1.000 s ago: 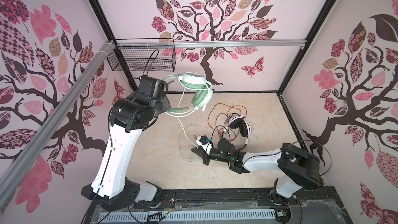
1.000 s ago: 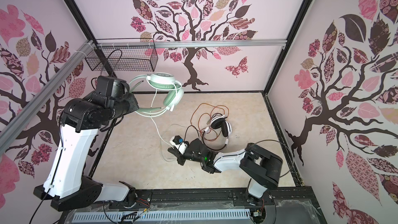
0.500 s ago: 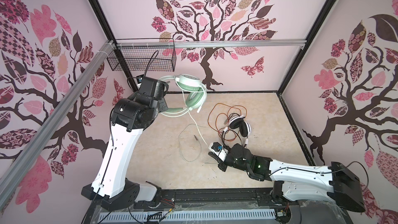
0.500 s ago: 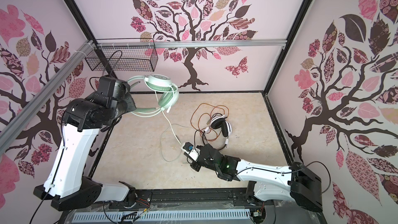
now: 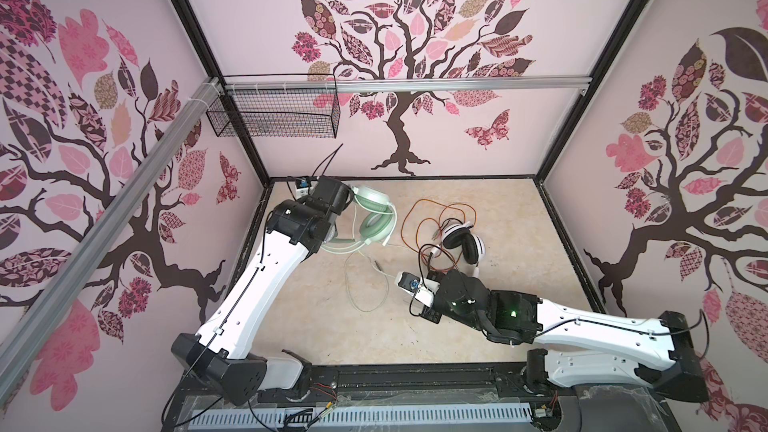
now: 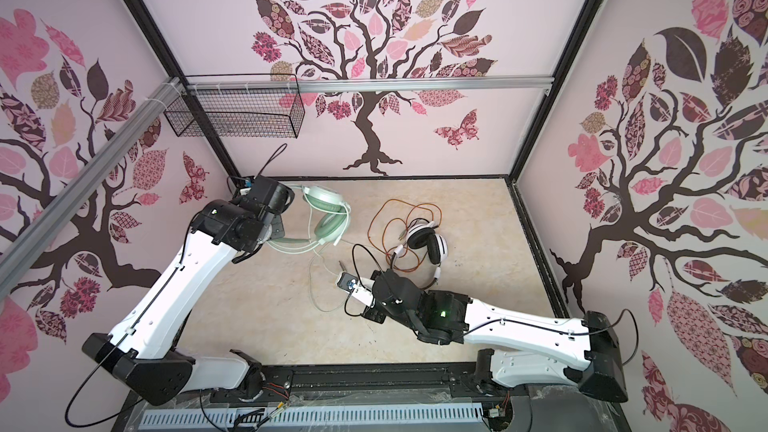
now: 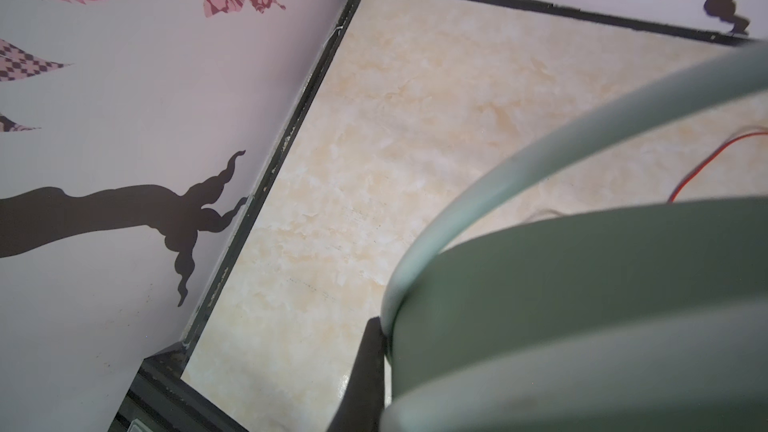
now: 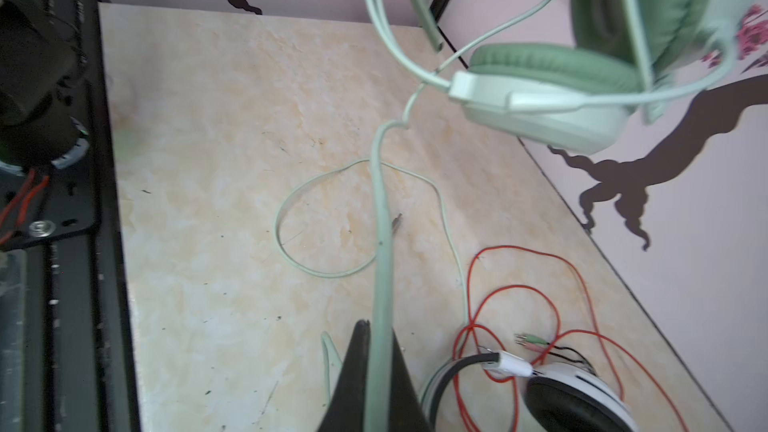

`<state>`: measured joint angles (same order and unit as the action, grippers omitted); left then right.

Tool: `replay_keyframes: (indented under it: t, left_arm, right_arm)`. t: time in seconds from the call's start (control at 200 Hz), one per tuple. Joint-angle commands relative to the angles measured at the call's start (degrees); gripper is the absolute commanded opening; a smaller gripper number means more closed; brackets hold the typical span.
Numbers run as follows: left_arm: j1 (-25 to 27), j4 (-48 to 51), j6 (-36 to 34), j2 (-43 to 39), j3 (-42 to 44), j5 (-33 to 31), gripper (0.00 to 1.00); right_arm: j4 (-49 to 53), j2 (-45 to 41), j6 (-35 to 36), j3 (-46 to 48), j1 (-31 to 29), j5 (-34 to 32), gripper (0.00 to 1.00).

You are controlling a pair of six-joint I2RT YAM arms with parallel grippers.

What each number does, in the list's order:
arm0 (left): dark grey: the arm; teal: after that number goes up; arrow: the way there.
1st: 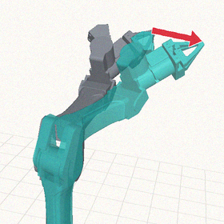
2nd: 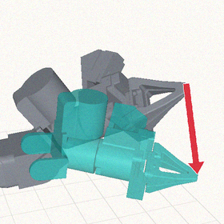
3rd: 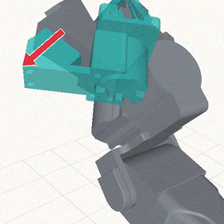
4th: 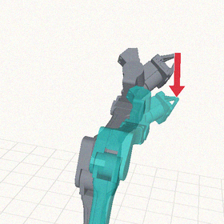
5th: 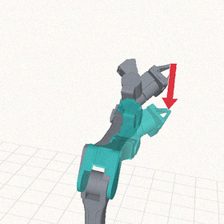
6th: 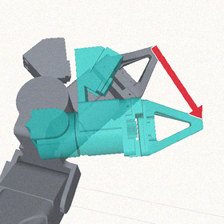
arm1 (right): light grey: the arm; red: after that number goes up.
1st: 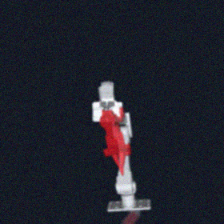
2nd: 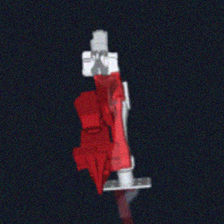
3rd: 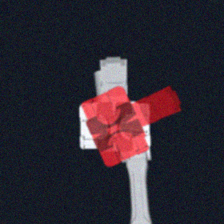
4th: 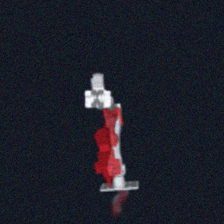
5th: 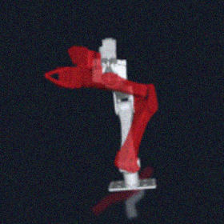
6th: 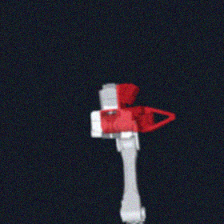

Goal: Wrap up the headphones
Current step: 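Carry the cable with the right gripper around the headset held by the left gripper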

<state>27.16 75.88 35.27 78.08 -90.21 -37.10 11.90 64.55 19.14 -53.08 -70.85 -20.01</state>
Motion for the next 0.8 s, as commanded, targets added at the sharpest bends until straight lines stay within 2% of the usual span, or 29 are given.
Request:
replay_keyframes:
  t: [0.0,0.175,0.405,0.575,0.715,0.795]
  left_arm:
    - [1.4,-5.0,3.3,-2.7,4.9,-2.0,0.00]
    - [2.6,-5.5,3.9,-3.2,10.8,-1.6,0.00]
    - [3.1,-6.2,4.1,-3.1,15.8,0.3,0.00]
    - [3.1,-7.0,4.2,-3.1,17.8,0.4,0.00]
    - [3.1,-7.5,4.5,-1.8,17.9,0.3,0.00]
    - [3.2,-7.4,4.9,-0.4,17.2,0.4,0.00]
  right_arm:
    - [2.3,2.6,7.4,-5.0,-0.1,-7.7,0.00]
    - [-0.3,5.6,14.0,-10.5,0.1,-8.8,0.00]
    - [0.5,9.7,16.7,-16.5,0.2,-6.2,0.00]
    - [3.8,10.9,17.0,-19.4,0.3,-1.0,0.00]
    - [4.5,10.2,17.1,-20.1,0.1,6.1,0.00]
    - [6.1,11.1,17.0,-21.2,-1.1,7.2,0.00]
